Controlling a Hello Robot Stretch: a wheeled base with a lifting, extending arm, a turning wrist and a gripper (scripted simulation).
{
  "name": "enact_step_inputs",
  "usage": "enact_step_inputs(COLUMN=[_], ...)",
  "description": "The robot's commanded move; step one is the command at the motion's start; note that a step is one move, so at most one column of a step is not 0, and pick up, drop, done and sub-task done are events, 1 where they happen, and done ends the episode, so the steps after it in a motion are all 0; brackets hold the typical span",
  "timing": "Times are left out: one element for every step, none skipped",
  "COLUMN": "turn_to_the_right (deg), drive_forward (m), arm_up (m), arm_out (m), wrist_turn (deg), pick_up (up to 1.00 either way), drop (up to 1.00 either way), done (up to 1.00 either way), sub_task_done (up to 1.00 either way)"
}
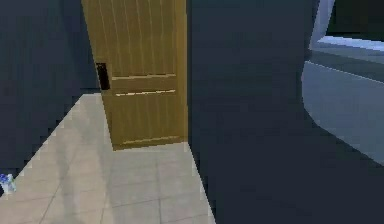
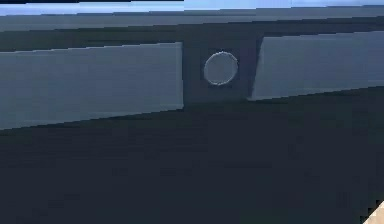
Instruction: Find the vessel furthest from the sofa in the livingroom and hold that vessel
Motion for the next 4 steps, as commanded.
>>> enact_step_inputs(turn_to_the_right=[-9.0, 0.0, -39.0, 0.0], drive_forward=[0.0, 0.75, 0.0, 1.0], arm_up=[0.0, 0.0, 0.0, 0.0], arm_out=[0.0, 0.0, 0.0, 0.0], wrist_turn=[0.0, 0.0, 0.0, 0.0], pick_up=[0.0, 0.0, 0.0, 0.0], drop=[0.0, 0.0, 0.0, 0.0], done=[0.0, 0.0, 0.0, 0.0], sub_task_done=[0.0, 0.0, 0.0, 0.0])
